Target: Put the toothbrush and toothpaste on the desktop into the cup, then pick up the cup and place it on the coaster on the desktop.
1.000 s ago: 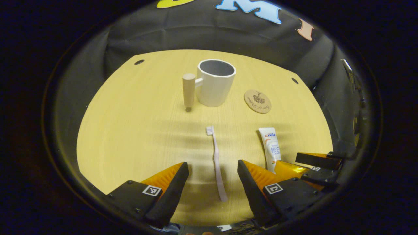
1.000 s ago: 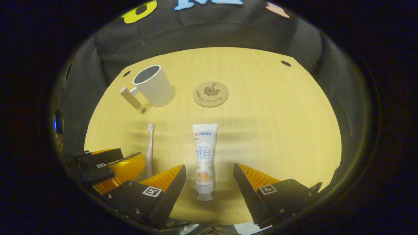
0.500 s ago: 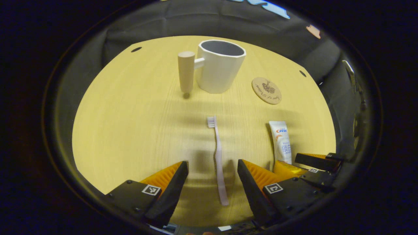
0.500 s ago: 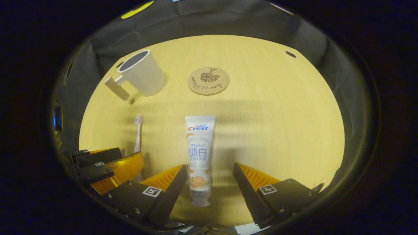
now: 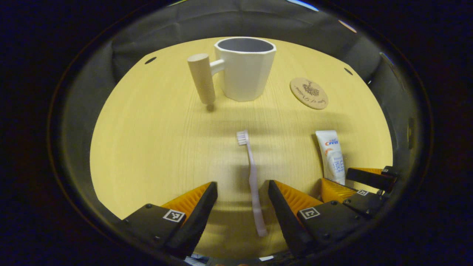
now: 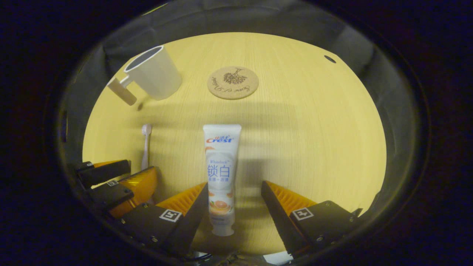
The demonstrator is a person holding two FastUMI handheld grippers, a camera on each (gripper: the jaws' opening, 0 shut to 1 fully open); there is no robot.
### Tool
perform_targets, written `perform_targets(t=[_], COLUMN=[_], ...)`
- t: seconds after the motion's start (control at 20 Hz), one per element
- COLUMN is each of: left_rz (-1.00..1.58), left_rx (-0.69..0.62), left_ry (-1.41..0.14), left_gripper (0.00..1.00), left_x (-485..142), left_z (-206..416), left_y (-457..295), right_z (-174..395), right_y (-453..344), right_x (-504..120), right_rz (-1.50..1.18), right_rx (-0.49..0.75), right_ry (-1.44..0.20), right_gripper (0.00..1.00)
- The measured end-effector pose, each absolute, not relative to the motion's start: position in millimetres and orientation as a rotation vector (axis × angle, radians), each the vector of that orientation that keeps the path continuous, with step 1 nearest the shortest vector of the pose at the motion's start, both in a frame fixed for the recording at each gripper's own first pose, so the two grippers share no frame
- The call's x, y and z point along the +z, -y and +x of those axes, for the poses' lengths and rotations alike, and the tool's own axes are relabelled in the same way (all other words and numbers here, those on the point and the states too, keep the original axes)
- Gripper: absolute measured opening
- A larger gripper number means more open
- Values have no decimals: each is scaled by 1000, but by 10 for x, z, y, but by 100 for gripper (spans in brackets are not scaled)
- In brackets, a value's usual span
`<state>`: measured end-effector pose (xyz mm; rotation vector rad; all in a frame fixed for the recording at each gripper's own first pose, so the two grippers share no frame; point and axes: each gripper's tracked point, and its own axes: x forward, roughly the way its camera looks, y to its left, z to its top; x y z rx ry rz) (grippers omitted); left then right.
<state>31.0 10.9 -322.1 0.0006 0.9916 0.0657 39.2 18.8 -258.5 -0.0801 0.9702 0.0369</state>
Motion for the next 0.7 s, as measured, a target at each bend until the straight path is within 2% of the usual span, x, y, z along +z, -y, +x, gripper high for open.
perform_targets(t=[0.15,0.3,0.4,0.45,0.5,0.55,0.6,0.65,0.7], left_rz=[0,-2,-2,-3,-2,-3,0,-5,-3], left_rx=[70,77,79,83,84,76,79,86,84], left_ry=[-997,-1003,-999,-997,-1001,-1000,-989,-991,-986], left_gripper=[100,94,93,88,76,70,60,51,42], left_x=[-3232,-3235,-3235,-3229,-3217,-3241,-3230,-3226,-3217], left_z=[322,326,338,327,336,342,357,361,366], left_y=[-89,-92,-100,-93,-88,-77,-92,-81,-81], right_z=[406,400,402,414,386,409,417,404,408], right_y=[-189,-193,-184,-165,-174,-157,-155,-155,-152], right_x=[-2583,-2573,-2575,-2592,-2527,-2568,-2580,-2566,-2567], right_rz=[-75,-70,-69,-72,-65,-61,-51,-51,-57], right_rx=[34,29,26,17,13,10,5,6,10], right_ry=[-973,-976,-984,-986,-989,-992,-996,-1002,-1009], right_gripper=[94,94,86,86,75,66,50,43,40])
